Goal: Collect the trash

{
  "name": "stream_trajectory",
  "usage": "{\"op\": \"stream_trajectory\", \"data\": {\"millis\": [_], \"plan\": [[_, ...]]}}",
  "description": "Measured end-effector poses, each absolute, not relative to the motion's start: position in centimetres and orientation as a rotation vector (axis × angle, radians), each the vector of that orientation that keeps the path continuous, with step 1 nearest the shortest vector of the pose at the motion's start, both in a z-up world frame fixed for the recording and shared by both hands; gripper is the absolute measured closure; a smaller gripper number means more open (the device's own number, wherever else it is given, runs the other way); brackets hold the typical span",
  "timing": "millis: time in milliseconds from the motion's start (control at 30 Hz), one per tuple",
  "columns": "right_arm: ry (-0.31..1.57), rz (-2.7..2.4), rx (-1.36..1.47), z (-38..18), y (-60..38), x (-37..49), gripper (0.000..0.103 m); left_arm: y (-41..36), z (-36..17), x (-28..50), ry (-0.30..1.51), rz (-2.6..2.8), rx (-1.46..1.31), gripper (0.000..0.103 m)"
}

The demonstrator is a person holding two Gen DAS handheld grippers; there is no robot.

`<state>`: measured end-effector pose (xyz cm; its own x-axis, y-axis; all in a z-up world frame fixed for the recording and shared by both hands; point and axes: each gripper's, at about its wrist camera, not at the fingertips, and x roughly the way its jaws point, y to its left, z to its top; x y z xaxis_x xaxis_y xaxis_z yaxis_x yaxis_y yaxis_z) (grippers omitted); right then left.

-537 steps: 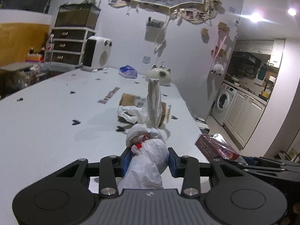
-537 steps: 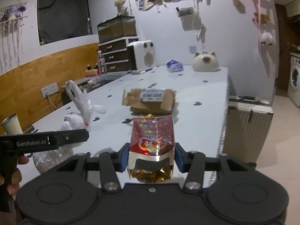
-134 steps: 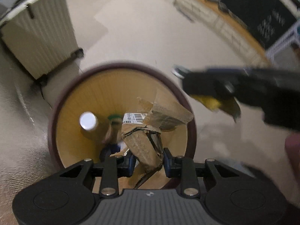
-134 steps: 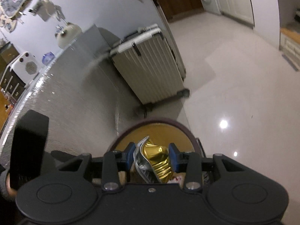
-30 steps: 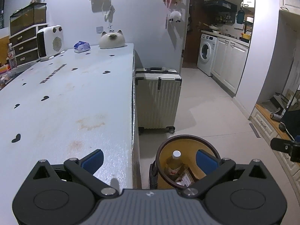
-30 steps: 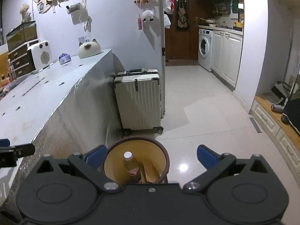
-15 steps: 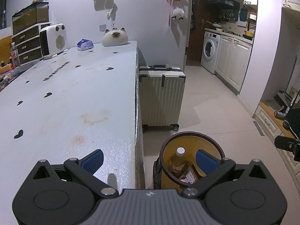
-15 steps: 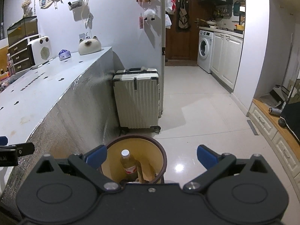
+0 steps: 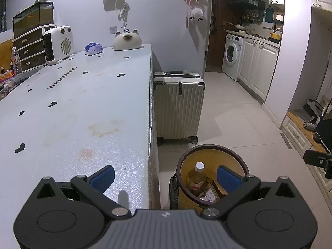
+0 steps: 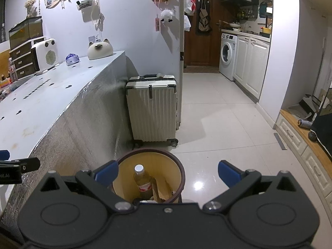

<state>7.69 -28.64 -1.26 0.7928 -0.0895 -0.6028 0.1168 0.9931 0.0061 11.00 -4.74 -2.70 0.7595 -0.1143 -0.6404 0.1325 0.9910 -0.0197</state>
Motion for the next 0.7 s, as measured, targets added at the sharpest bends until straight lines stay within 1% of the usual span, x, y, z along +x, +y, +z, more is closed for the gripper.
{"op": "stream_trajectory", "data": {"millis": [700], "plan": [[0.645,-0.110,0.042,-1.17,-28.74,7.67,0.000,-4.96,-2.80,10.98,0.700,-0.136,0.033,0.000]]}}
